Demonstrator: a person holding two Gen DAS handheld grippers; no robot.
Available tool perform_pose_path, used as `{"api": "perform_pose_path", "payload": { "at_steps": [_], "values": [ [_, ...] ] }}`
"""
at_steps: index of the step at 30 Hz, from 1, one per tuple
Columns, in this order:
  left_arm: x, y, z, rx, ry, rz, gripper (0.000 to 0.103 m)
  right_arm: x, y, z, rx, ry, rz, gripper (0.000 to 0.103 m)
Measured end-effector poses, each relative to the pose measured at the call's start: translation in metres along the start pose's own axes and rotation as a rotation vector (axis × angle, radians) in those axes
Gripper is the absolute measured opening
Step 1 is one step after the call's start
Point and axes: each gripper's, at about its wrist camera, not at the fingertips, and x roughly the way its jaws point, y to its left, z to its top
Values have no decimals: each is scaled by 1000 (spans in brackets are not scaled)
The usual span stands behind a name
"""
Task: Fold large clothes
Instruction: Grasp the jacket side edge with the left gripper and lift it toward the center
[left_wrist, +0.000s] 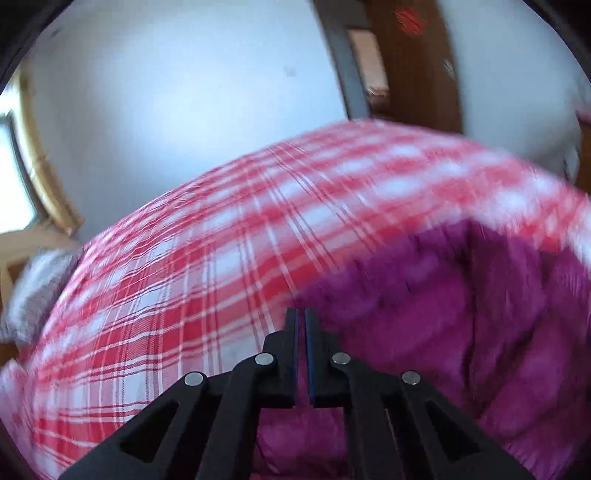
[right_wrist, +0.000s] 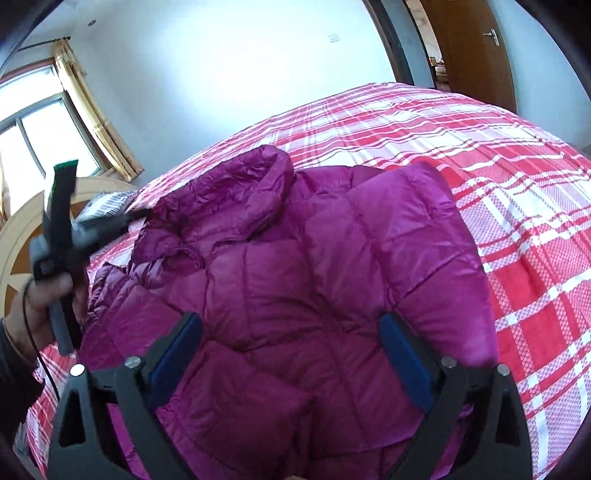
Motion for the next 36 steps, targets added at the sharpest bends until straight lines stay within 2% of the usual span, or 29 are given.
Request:
{"api": "perform_pose_path", "payload": {
  "at_steps": [1,3,4,5,9,14,15,16,17,18,20,22,30,34,36],
  "values": [
    [3,4,5,-18,3,-3,6,1,1,0,-4,0,-4,101],
    [18,7,12,-33,50,-14,27,2,1,-1,-7,1,-6,101],
    [30,8,13,-37,88,-5,60,2,1,-1,-6,0,-4,101],
    [36,8,12,-42,98,11,77,2,0,-1,-4,-1,-2,101],
    [55,10,7,-76,119,4,77,0,-3,-2,10,-11,18,101],
    [64,5,5,-34,118,-18,75,0,-5,-3,18,-13,37,102],
    [61,3,5,-19,99,-19,71,0,-5,-2,21,-14,40,102],
    [58,0,5,1,85,-35,52,0,-6,-3,24,-15,45,102],
    [57,-2,5,19,90,-45,28,-1,-6,-3,27,-17,48,102],
    [56,-6,4,47,105,-50,20,-1,-7,-3,30,-18,52,102],
    [51,-12,-1,98,101,-60,11,-1,-6,-3,30,-17,52,102],
    [42,-19,-9,147,79,-52,9,-1,-6,-3,28,-17,49,102],
    [16,-32,-40,195,0,-29,7,-1,-4,-2,30,-21,49,101],
    [18,-32,-53,207,8,-28,7,-16,-4,6,65,-61,43,101],
    [22,-30,-56,197,15,-36,7,-29,5,24,72,-93,37,99]
  ]
}}
